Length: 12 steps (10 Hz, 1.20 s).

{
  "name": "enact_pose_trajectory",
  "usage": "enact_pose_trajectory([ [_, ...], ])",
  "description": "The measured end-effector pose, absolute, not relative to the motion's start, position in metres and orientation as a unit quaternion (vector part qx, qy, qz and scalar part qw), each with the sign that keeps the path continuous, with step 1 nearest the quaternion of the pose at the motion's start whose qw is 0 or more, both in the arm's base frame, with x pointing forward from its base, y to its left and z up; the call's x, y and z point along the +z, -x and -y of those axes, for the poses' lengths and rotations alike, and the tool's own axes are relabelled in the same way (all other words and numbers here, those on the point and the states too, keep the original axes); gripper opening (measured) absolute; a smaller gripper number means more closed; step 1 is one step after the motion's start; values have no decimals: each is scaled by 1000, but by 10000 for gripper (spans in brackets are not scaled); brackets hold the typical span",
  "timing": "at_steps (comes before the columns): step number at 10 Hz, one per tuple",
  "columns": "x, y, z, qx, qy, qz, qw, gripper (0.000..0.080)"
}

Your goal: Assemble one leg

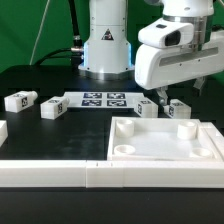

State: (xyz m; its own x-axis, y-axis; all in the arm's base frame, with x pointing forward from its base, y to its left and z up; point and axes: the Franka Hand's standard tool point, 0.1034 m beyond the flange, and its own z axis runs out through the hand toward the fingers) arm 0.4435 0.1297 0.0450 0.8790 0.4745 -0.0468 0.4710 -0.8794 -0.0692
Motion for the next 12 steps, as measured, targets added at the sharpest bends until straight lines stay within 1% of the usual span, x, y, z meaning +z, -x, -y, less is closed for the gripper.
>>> enact_pose_trajectory([
  [1,45,-441,-130,49,968,245,27,649],
  [2,46,-443,-130,46,968,245,27,649],
  [3,44,-437,-130,66,967,246,25,649],
  [4,43,-425,-133,119,961,250,19,649],
  [5,42,-421,-143,159,957,244,7,649],
  [7,39,-414,-156,222,947,234,-7,649],
  [8,37,-408,-157,264,937,229,-13,649],
  [9,33,-410,-155,286,929,233,-20,649],
  [10,31,-405,-147,330,914,236,-27,649],
  [12,29,-412,-141,385,892,236,-30,649],
])
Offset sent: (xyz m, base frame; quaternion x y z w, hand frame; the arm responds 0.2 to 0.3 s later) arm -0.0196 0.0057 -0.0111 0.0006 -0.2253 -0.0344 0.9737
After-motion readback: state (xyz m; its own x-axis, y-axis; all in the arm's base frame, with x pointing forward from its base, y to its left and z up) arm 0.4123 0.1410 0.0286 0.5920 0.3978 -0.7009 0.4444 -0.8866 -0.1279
